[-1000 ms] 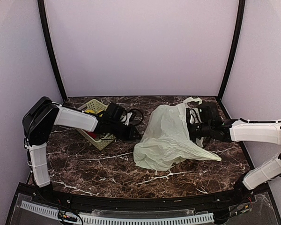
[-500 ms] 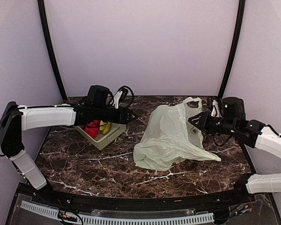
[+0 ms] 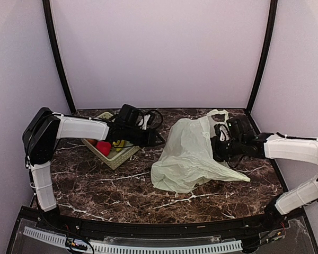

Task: Untie the knot of the plastic bag and take out the fruit
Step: Reach into the gripper in the takeout bag.

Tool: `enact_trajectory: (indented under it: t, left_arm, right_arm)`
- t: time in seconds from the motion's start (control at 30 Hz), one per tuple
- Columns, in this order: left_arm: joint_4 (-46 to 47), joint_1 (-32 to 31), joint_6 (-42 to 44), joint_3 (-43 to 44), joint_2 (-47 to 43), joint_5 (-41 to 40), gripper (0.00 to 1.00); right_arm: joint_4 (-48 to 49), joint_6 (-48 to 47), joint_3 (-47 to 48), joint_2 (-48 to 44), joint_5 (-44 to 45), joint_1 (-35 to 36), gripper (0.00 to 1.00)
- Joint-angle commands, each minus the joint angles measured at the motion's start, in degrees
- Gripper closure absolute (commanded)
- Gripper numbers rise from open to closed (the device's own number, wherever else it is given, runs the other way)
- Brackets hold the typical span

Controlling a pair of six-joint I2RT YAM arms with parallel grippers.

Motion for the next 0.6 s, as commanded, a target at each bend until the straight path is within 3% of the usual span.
enact_trajectory:
  t: [0.0,0.3,0.57]
  left_arm:
    - [-2.1,-0.1,-1.7,3.0,1.7,1.3,0.47]
    - [1.9,-0.3,-6.1,-3.3,1.8,5.6,0.46]
    - [7.9,-1.8,-9.9,-8.2,2.4,8.4,0.53]
  right_arm:
    - [9.0,0.6,3.3,5.7,-9.5,0.0,0.57]
    - [12.5,0.7,6.3,15.5,-18.4,2.3,0.39]
    - [14.5,2.3,7.3,20.6,-21.9,4.8,0.32]
